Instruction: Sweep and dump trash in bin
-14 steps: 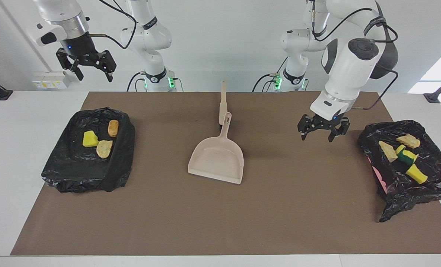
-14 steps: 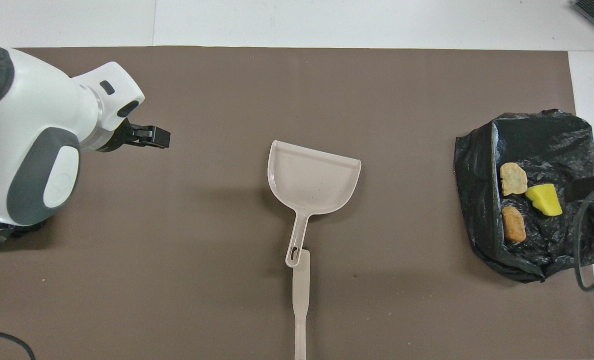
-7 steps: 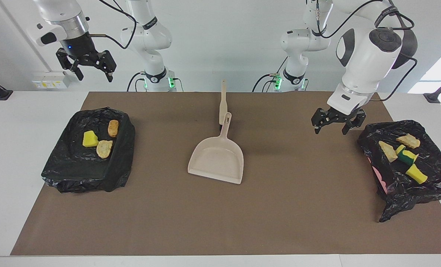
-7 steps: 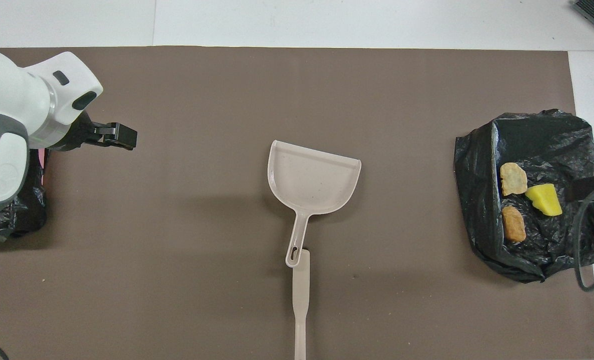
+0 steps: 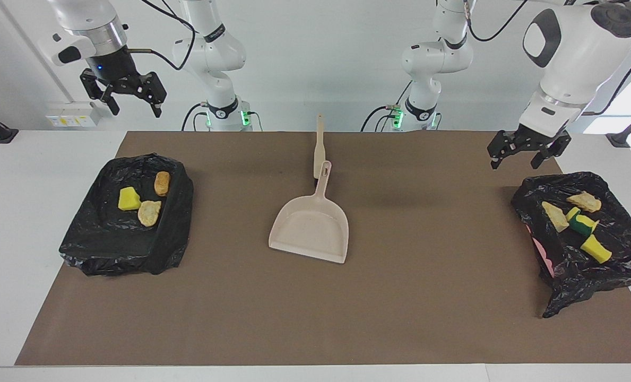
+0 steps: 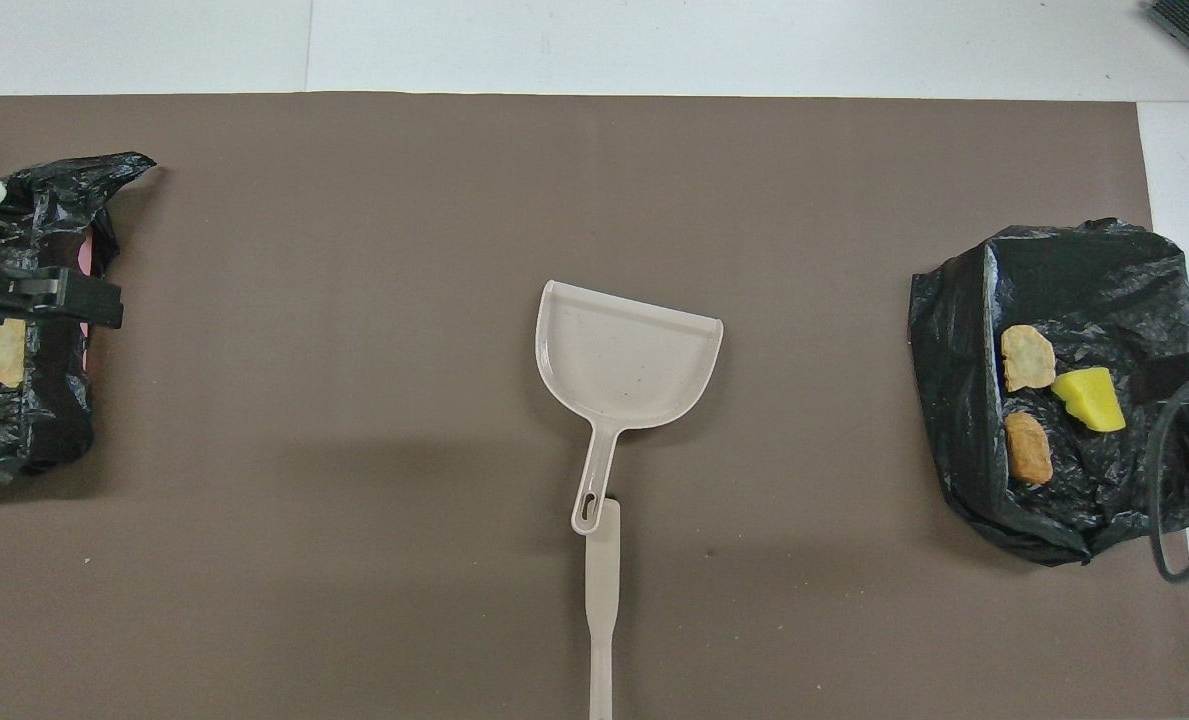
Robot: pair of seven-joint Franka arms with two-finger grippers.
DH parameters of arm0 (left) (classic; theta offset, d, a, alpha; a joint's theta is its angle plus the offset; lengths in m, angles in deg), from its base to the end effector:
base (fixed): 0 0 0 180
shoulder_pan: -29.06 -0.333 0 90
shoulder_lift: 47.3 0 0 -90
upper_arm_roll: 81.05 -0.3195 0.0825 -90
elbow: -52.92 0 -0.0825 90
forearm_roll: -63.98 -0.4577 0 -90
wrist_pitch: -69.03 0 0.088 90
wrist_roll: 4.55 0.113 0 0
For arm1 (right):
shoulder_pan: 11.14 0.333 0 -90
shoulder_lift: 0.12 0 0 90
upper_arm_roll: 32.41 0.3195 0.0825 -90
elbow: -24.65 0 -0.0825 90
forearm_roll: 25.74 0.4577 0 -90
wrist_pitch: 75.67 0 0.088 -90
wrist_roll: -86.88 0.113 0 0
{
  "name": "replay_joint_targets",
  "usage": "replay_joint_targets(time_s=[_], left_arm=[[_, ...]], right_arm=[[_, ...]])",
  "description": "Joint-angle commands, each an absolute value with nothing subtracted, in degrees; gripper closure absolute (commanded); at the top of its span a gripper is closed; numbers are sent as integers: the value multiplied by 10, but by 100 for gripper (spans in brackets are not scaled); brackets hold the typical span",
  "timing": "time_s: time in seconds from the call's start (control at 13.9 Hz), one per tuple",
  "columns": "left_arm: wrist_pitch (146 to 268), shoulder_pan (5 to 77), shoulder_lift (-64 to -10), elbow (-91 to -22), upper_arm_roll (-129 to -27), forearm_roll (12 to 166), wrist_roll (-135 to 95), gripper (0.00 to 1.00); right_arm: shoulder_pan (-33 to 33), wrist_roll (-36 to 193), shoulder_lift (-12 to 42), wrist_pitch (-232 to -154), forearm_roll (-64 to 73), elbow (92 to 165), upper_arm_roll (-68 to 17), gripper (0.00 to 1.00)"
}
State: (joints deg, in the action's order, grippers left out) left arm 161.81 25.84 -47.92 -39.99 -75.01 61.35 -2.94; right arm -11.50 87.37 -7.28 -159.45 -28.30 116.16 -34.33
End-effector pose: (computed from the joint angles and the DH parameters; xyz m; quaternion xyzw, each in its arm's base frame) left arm 0.6281 -0.0263 0.6054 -0.9989 0.0397 -0.0045 0.0234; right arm 0.5755 -0.0296 0.6736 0.9994 -0.0263 -0.0053 0.0201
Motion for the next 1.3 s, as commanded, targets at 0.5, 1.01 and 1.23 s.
replay_joint_targets(time_s=[0.5, 1.01, 1.23], left_arm=[[1552, 319, -535, -417, -801, 620, -26, 0], [1560, 292, -530, -403, -808, 667, 48, 0], [1560, 291, -530, -404, -808, 664, 47, 0]], right_arm=[[-120, 862, -82, -1588, -275, 1167, -341, 0], [-120, 862, -82, -1587, -275, 1167, -341, 0], [-120, 862, -82, -1588, -274, 1167, -341, 0]])
